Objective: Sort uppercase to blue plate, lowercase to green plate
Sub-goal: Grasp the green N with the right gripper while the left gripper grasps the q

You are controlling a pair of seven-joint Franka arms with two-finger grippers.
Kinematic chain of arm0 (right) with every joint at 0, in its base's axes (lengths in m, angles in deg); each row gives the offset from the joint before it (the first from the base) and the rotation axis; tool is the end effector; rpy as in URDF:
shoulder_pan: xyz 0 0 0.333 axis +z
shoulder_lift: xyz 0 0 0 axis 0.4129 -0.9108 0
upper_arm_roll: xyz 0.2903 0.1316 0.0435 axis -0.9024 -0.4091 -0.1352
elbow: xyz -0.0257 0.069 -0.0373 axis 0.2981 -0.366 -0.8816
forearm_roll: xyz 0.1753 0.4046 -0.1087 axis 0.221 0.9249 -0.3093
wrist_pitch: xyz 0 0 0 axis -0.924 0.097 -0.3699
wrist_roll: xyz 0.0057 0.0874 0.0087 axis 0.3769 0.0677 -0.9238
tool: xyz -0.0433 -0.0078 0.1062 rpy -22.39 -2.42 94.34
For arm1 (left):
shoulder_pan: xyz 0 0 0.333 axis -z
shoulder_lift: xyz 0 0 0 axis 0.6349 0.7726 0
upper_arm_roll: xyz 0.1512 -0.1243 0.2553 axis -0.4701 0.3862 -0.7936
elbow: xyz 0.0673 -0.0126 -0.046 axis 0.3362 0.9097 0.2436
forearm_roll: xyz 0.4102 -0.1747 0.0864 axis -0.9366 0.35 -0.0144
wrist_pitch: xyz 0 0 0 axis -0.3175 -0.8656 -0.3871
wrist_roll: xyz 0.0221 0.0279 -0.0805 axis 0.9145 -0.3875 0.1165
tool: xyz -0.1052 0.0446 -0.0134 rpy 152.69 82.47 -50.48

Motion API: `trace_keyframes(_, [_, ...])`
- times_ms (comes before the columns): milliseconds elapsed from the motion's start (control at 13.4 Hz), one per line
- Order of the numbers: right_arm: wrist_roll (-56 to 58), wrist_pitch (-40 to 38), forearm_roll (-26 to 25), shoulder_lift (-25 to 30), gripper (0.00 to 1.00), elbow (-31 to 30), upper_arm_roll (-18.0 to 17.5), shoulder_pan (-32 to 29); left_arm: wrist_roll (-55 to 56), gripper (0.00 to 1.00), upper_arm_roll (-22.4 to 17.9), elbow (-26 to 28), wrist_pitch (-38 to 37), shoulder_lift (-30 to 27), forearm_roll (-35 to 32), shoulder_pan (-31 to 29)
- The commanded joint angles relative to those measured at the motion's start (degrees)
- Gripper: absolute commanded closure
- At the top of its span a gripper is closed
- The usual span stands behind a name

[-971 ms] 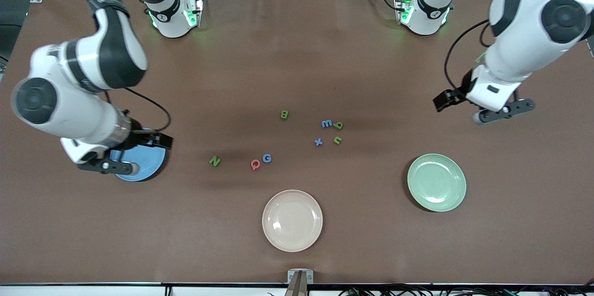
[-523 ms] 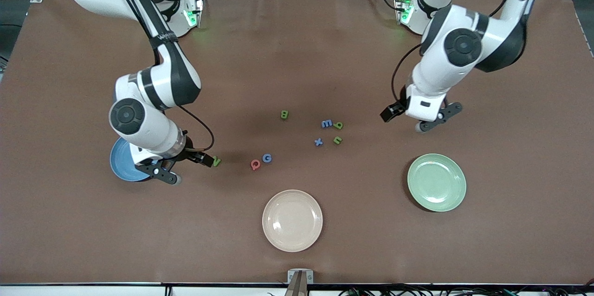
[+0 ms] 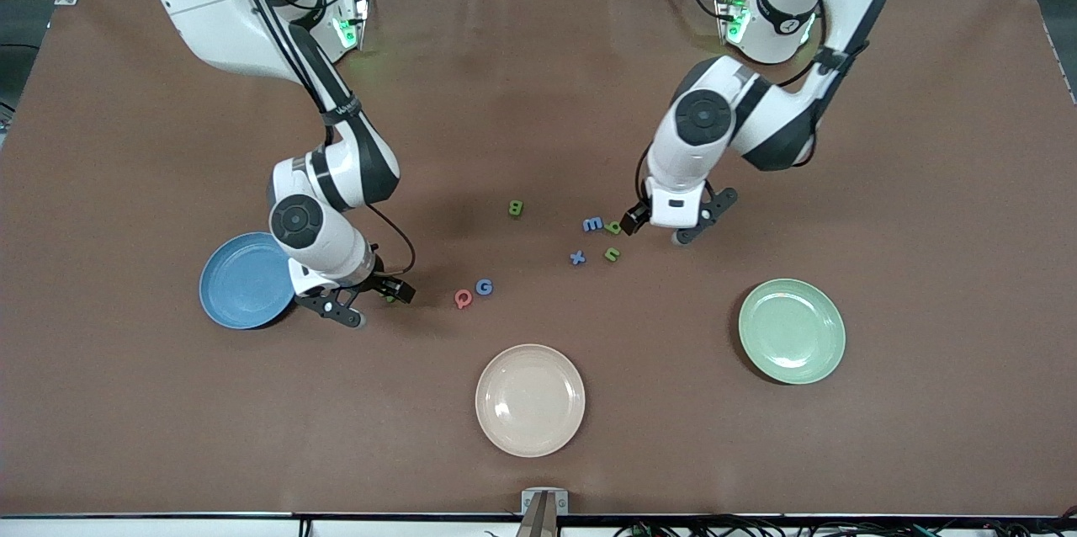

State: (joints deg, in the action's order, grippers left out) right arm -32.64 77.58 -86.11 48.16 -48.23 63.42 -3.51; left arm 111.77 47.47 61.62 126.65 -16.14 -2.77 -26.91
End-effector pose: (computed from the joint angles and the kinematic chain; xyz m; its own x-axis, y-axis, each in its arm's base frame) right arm 0.6486 0.2402 0.1533 0.9186 -0.3951 0.0088 -0.3943 -0.9178 -0.0453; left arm 0.5207 -0.3759 0.2308 0.7390 0.6736 -0.0088 0.6732 -0.7389 -0.0290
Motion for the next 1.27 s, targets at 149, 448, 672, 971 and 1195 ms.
trace_keyframes(149, [-0.87,8.90,0.23,-1.70,0.01,-3.96,0.30,0.83,9.99,0.01,-0.05,-0.89,7.51,6.34,-4.90,2.52])
trace_keyframes(448, [-0.78,8.90,0.23,-1.70,0.25,-3.87,0.30,0.66,15.60,0.09,-0.05,-0.98,11.31,10.21,-11.03,3.49])
trace_keyframes(672, [-0.78,8.55,0.23,-1.70,0.63,-3.87,0.30,0.66,20.89,0.17,-0.05,-1.68,13.06,12.76,-16.06,3.50])
trace_keyframes(971, [-0.78,8.20,0.23,-1.70,0.95,-3.87,0.30,0.83,21.07,0.29,-0.05,-1.68,13.42,14.16,-16.24,3.41])
trace_keyframes(1195, [0.54,5.15,-0.03,-0.30,0.97,-2.74,0.47,0.66,21.07,0.41,-0.05,-1.59,13.86,14.43,-16.24,3.32])
